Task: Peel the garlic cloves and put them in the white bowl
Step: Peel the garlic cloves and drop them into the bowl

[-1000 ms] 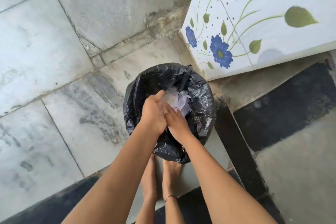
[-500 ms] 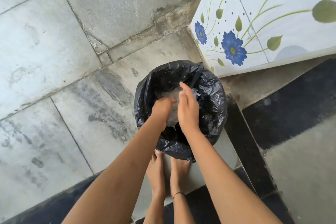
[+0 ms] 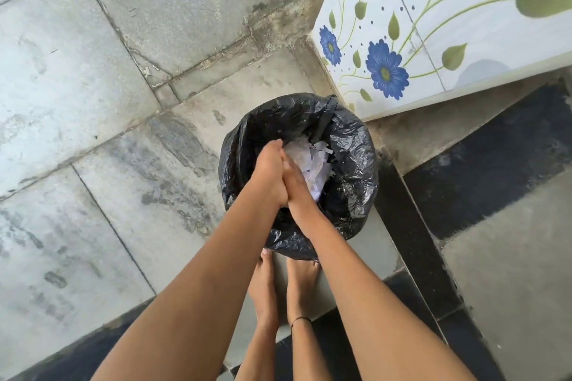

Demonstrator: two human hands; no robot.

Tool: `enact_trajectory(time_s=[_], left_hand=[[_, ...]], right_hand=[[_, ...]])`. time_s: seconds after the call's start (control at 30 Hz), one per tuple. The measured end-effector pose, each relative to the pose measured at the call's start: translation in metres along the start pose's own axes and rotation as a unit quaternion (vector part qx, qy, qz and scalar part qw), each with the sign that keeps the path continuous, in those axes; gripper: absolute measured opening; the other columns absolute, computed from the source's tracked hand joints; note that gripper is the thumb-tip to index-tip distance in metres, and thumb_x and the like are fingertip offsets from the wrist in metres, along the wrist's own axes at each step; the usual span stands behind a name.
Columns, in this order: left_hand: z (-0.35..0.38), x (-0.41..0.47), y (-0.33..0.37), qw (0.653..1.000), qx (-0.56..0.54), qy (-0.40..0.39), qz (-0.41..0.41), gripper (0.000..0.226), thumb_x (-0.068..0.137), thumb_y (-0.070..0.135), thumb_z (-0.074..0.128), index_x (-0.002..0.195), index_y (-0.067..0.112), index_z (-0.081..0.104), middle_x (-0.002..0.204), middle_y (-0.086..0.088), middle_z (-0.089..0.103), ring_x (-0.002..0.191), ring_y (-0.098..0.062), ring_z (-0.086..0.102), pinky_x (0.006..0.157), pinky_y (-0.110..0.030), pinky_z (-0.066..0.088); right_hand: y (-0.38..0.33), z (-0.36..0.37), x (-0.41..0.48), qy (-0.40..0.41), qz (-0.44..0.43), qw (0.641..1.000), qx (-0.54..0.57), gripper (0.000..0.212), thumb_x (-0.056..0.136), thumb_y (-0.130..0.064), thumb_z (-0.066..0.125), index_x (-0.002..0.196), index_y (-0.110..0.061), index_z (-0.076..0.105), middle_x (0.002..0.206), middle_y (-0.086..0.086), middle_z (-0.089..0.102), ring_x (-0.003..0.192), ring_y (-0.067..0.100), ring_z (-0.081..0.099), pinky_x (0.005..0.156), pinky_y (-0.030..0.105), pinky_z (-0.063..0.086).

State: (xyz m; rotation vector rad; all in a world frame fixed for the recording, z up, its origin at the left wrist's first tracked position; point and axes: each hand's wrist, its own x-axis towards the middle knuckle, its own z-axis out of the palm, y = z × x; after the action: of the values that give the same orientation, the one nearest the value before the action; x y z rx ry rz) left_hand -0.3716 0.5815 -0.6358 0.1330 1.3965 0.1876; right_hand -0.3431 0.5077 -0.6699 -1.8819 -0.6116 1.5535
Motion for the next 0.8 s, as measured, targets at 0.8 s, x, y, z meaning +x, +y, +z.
enact_trajectory(time_s=[0.8], left_hand=[[0.132, -0.548, -0.07, 0.756, 0.469, -0.14, 0.435, 0.023, 0.089, 0.015, 0.061, 0.111, 0.022, 0.06, 0.108, 0.004, 0.066, 0.093, -0.004, 0.062, 0.08, -0.011, 0.047]], right_hand=[[-0.225, -0.208, -0.536, 0.436, -0.213, 0.863, -0.143, 0.03, 0.09, -0.03, 0.055, 0.116, -0.017, 0.064, 0.112, -0.005, 0.067, 0.099, 0.011, 0.062, 0.083, 0.016, 0.042]])
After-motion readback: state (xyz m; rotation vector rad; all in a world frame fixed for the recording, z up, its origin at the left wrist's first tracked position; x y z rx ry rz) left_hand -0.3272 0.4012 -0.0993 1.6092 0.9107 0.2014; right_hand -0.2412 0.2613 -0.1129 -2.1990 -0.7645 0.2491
